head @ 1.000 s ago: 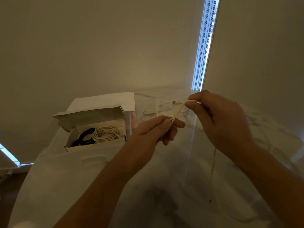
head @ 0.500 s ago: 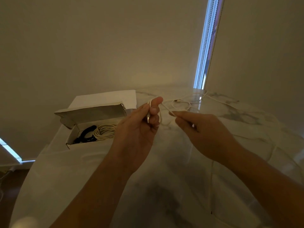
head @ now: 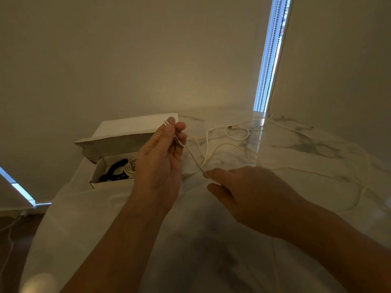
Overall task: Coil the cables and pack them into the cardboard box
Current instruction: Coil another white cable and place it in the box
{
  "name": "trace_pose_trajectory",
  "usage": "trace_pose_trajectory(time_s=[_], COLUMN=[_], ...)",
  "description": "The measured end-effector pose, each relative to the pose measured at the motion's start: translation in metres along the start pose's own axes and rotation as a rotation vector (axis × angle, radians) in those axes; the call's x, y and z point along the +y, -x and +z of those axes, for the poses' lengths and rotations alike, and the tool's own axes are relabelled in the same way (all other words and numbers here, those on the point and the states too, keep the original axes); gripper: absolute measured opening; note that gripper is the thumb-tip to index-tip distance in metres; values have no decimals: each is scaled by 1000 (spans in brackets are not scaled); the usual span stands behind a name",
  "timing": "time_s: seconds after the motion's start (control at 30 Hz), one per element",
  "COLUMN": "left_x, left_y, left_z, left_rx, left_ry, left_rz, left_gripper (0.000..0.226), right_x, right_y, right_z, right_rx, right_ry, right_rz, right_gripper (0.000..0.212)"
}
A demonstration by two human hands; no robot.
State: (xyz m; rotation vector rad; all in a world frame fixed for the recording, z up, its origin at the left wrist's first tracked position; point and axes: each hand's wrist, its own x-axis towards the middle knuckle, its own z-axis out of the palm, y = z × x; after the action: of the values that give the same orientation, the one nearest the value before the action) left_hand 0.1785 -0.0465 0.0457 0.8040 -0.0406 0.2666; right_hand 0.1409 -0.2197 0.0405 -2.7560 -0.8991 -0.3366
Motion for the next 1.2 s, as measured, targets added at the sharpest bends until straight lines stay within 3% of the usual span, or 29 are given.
trace_pose_trajectory(time_s=[0.17,0.37,0.57,0.87,1.03,1.2], left_x=[5,-8,-13,-9,-10,-10], left_y=[-4,5,14,17,17,17], left_z=[-2,-5,0,9,9,10], left_rx=[66,-64,-314,-465,-466,-472], left_ry=[-71,-795,-1169,-882,-691,-487], left_rz=[75,293,264,-16,-158,-275], left_gripper=[20,31,29,38,41,42], right_x=[4,2,7,35,46,56], right_y=[3,1,-1,-7,-9,-11], right_z=[-6,-18,-24,-30,-28,-25], right_rx=[30,19,252,436,454,429], right_ry=[-28,-121,-277,-352,-413,-374], right_rz=[-65,-163,-104,84,129,117], right_gripper=[38,23,20,14,9,17])
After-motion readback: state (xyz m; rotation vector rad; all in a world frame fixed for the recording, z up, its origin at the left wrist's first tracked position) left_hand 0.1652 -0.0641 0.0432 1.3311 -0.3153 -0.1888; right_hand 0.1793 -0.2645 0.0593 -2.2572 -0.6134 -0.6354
